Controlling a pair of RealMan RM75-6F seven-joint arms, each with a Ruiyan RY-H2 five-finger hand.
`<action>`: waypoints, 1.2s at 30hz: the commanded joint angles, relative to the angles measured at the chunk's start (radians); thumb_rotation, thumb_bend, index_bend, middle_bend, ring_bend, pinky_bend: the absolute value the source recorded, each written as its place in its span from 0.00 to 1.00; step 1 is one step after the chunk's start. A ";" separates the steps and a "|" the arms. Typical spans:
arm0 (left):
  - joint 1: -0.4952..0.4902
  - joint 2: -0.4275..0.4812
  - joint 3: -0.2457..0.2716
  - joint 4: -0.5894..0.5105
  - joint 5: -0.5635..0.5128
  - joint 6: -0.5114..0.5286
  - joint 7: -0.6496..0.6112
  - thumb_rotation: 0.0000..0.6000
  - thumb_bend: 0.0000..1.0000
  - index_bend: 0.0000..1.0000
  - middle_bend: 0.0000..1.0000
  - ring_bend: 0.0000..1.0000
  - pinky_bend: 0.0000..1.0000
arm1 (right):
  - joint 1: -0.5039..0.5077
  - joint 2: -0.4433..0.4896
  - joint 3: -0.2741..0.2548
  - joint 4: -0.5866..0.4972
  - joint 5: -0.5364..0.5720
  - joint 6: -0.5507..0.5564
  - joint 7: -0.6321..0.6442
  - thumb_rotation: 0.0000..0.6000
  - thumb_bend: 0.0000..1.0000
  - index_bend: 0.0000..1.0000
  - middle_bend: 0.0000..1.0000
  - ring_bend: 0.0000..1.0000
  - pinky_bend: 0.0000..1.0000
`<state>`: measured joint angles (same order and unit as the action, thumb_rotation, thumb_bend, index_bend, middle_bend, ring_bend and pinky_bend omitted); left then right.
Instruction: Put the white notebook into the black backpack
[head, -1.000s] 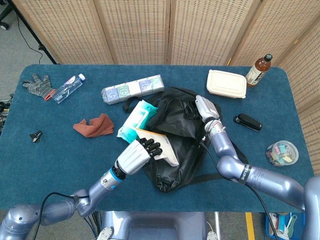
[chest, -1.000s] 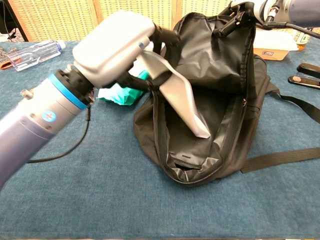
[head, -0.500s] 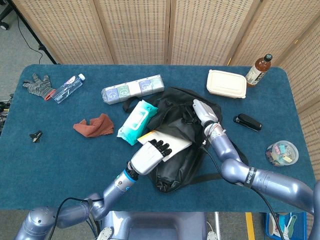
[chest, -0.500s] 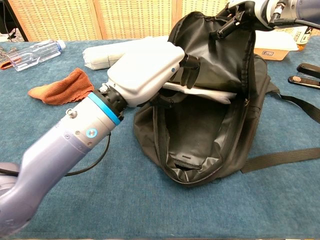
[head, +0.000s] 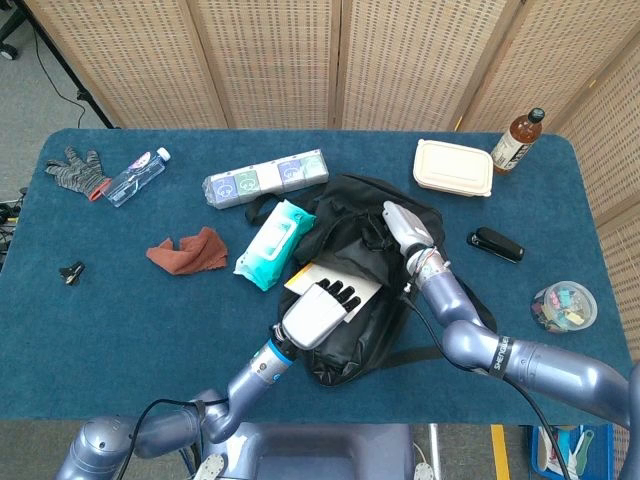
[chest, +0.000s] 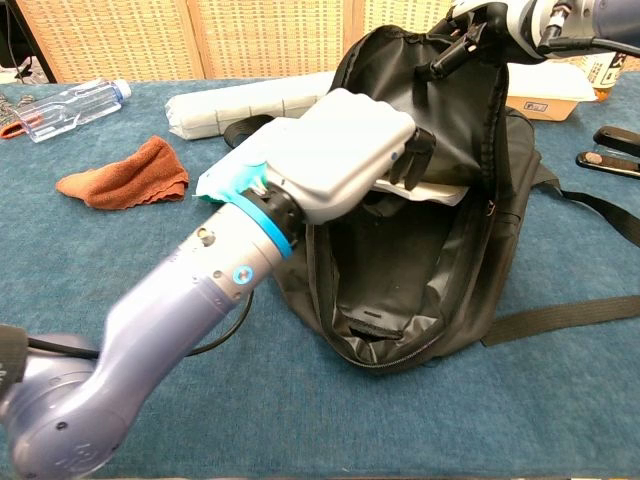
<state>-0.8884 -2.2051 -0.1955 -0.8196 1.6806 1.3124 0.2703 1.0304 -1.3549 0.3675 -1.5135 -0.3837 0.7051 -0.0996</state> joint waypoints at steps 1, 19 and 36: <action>-0.027 -0.029 -0.010 0.030 -0.012 -0.028 0.019 1.00 0.59 0.83 0.59 0.56 0.75 | -0.002 0.008 -0.003 -0.011 -0.006 0.001 0.005 1.00 0.59 0.60 0.59 0.50 0.73; -0.054 -0.040 0.008 0.036 -0.088 -0.138 -0.056 1.00 0.44 0.46 0.21 0.26 0.64 | -0.002 0.031 -0.021 -0.023 -0.019 0.004 0.034 1.00 0.59 0.61 0.59 0.50 0.73; -0.027 0.106 0.105 -0.102 -0.026 -0.124 -0.351 1.00 0.00 0.00 0.00 0.00 0.46 | -0.009 0.029 -0.038 -0.002 -0.037 0.015 0.045 1.00 0.59 0.61 0.59 0.50 0.73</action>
<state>-0.9199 -2.1209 -0.1077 -0.9040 1.6372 1.1760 -0.0478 1.0214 -1.3261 0.3298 -1.5159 -0.4200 0.7206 -0.0552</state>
